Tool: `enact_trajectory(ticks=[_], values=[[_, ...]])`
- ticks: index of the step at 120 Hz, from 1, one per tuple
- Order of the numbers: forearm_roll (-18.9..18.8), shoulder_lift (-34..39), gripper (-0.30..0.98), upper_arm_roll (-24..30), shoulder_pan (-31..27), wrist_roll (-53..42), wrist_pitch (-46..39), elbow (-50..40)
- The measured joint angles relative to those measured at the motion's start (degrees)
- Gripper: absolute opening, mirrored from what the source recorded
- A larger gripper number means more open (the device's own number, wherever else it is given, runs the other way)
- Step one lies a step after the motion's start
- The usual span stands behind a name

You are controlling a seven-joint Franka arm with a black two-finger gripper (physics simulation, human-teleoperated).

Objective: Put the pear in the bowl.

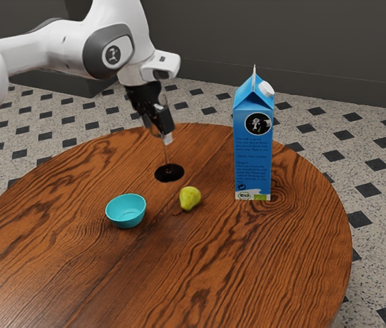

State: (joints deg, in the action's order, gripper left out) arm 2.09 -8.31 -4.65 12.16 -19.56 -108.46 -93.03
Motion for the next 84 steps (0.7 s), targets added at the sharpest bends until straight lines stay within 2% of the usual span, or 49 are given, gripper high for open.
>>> enact_trajectory(ticks=[15,40,61,84], values=[[-0.07,-0.33,0.68,-0.06,-0.18,-3.25,0.91,0.12],[0.71,-8.06,0.68,-0.25,-0.03,-6.99,1.5,-1.02],[3.58,-13.63,0.69,0.07,0.03,-7.42,0.53,-1.18],[5.71,-22.32,0.69,-0.38,-0.34,-5.06,-1.55,6.16]])
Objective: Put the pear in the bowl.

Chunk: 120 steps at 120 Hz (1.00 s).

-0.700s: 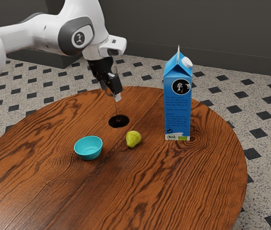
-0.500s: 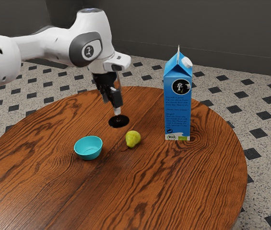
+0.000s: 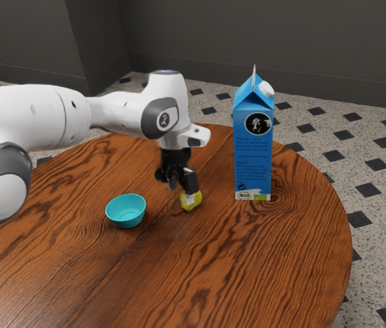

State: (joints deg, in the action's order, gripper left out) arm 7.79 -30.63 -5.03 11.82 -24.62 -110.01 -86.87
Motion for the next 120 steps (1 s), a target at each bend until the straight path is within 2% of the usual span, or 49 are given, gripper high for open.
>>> enact_trajectory(ticks=[45,79,99,120], values=[[2.55,-9.42,0.69,-0.59,-2.12,10.84,-2.09,8.51],[6.04,-12.0,0.6,-2.44,-2.34,16.83,-4.76,9.99],[9.74,-13.17,0.57,-2.99,-2.37,19.32,-7.05,10.07],[10.7,-14.55,0.57,-4.19,-2.15,21.17,-9.13,10.48]])
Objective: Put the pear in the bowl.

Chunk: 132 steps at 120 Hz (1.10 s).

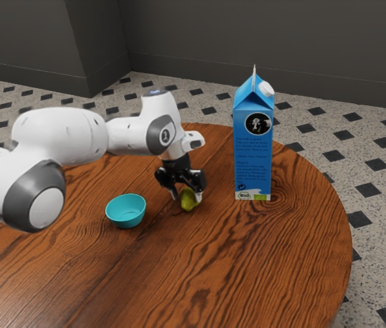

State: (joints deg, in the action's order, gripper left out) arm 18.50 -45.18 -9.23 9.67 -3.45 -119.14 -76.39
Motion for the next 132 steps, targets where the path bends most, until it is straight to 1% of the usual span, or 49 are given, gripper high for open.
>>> enact_trajectory(ticks=[12,38,68,85,96,109,122,132], values=[[0.17,-1.23,0.56,0.04,0.06,0.81,-1.01,1.28],[0.33,-2.09,0.45,0.09,0.23,2.11,-2.1,1.49],[0.19,-2.13,0.4,0.15,0.36,3.3,-2.55,1.31],[-0.27,-0.96,0.35,0.02,0.25,3.96,-2.5,1.09],[-0.56,1.61,0.3,0.09,0.28,4.41,-2.41,-1.74],[-1.88,7.89,0.26,0.13,0.41,5.03,-2.37,-8.38],[-4.72,14.04,0.22,0.11,0.31,5.73,-2.0,-14.4],[-6.84,17.09,0.19,-0.34,-0.14,6.24,-1.34,-17.35]])
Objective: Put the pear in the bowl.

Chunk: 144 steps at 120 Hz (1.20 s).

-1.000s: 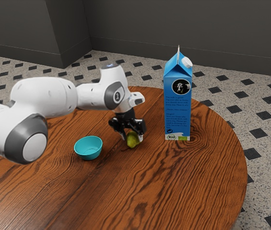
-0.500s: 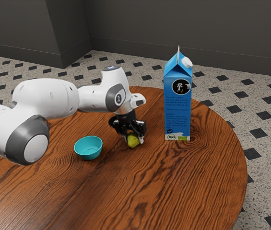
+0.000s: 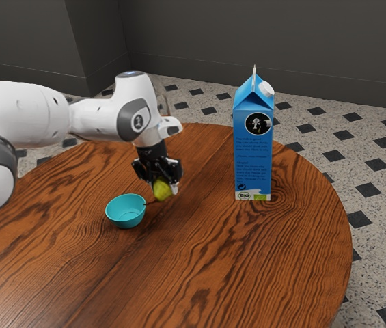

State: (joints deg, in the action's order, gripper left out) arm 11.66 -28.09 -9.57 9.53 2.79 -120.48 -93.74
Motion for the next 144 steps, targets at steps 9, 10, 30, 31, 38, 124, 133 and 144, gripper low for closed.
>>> enact_trajectory(ticks=[9,10,30,31,38,124,133,144], values=[[-1.78,1.24,0.18,-1.49,-0.43,0.43,1.43,-0.77],[-2.04,1.32,0.18,-1.6,-0.55,0.48,1.65,-0.8],[-6.88,1.71,0.15,-3.6,-1.8,1.4,7.57,-0.93],[-7.1,1.81,0.15,-3.64,-1.8,1.47,7.92,-0.93],[-8.34,2.71,0.15,-3.76,-1.78,1.99,10.58,-0.96],[-14.88,-6.77,0.22,-1.58,-1.2,7.67,27.37,10.28],[-14.79,-7.88,0.23,-1.43,-1.54,7.73,27.46,11.24],[-14.43,-8.08,0.38,-1.41,-1.6,7.76,27.56,11.46]])
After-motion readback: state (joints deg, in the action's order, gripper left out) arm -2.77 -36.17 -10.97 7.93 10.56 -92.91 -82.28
